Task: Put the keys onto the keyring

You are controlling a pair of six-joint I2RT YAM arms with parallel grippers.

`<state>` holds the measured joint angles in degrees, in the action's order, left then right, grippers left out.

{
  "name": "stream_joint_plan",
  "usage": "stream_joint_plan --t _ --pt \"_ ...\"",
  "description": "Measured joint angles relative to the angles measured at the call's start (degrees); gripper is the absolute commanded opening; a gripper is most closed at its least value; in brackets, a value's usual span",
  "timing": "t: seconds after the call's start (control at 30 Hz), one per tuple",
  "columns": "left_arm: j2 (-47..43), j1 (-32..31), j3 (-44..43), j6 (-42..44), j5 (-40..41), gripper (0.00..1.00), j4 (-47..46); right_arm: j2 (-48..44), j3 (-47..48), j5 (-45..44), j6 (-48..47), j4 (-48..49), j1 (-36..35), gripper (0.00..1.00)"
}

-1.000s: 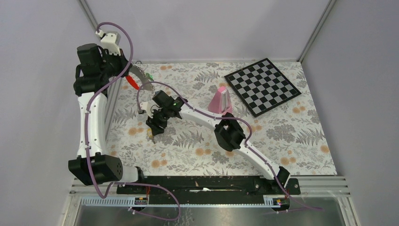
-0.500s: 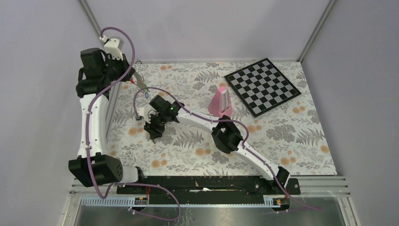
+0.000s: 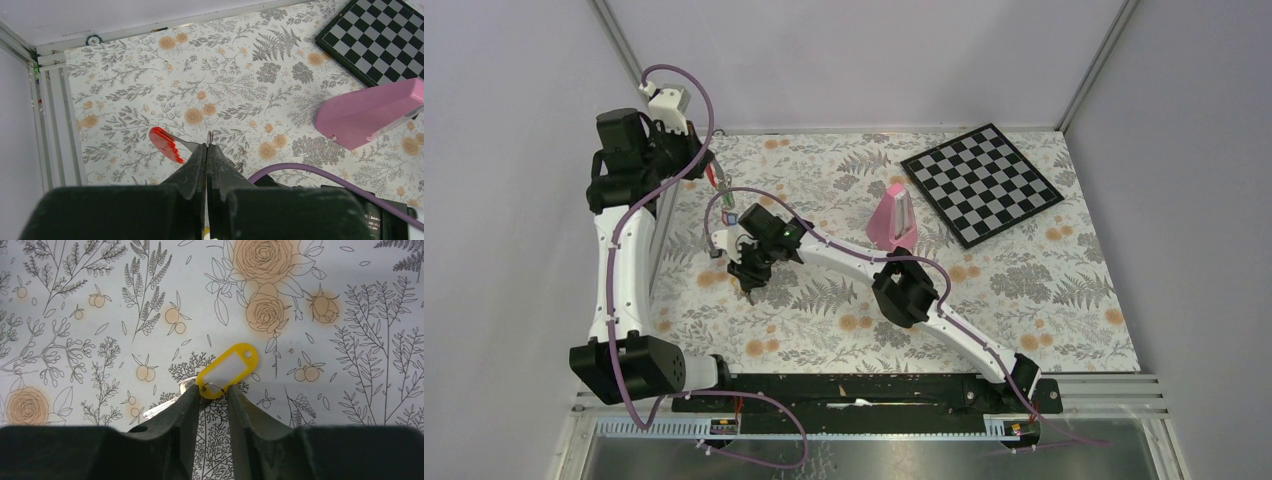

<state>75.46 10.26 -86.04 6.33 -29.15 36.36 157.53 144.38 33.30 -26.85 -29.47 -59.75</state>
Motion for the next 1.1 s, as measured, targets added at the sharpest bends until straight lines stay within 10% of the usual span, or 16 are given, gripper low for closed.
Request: stream_joint_plan --t 0.57,1.1 --pt "0.0 0.0 0.4 1.5 -1.2 0.00 0.1 -4.2 -6.9 -2.6 0.2 1.8 -0.7 0.06" --pt "0.5 -0.1 0.3 4.6 -4.9 0.00 1.3 -28.1 -42.9 -7.9 -2.2 1.7 -0.8 0.00"
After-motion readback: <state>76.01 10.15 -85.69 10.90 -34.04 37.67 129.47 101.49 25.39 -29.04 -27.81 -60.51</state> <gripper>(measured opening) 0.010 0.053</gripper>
